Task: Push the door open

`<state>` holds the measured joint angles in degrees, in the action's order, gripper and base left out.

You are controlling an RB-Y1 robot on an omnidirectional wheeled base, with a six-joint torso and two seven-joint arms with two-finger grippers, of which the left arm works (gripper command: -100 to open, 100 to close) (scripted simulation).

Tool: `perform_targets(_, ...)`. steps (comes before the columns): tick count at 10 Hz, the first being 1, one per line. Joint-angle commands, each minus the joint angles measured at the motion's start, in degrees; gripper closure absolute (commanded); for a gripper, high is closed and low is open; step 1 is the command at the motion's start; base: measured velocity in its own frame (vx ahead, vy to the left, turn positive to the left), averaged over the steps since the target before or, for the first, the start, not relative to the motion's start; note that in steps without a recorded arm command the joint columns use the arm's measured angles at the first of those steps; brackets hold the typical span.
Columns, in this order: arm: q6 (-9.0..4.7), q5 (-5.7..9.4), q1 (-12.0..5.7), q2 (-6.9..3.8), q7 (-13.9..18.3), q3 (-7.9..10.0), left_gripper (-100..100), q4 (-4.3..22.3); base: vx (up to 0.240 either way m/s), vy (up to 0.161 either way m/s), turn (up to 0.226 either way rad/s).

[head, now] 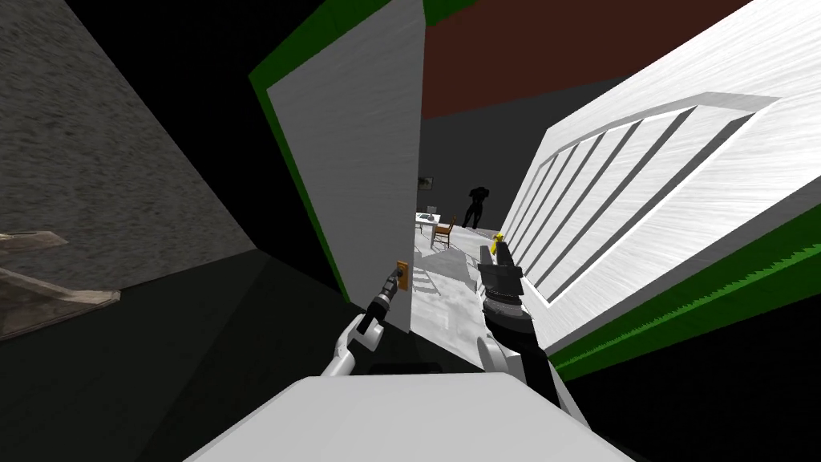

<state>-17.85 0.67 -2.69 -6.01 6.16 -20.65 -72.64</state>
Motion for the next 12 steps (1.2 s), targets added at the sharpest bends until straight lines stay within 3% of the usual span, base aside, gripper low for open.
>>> perform_targets(1,-0.16,0.00,-0.26,0.28,-0.1,0.33,-100,0.5,0.198,-0.099,-0.027)
perform_targets(3,-0.24,0.00,-0.35,0.36,-0.1,0.40,-100,0.7,0.148,-0.039,-0.011)
perform_targets(4,-0.24,0.00,-0.35,0.36,-0.1,0.40,100,0.7,-0.011,0.000,0.008)
perform_targets(9,-0.24,0.00,-0.35,0.36,-0.1,0.40,100,0.7,-0.012,0.003,-0.004)
perform_targets(12,-0.19,0.14,-1.03,0.33,-0.6,2.13,100,1.5,0.127,-0.085,0.042)
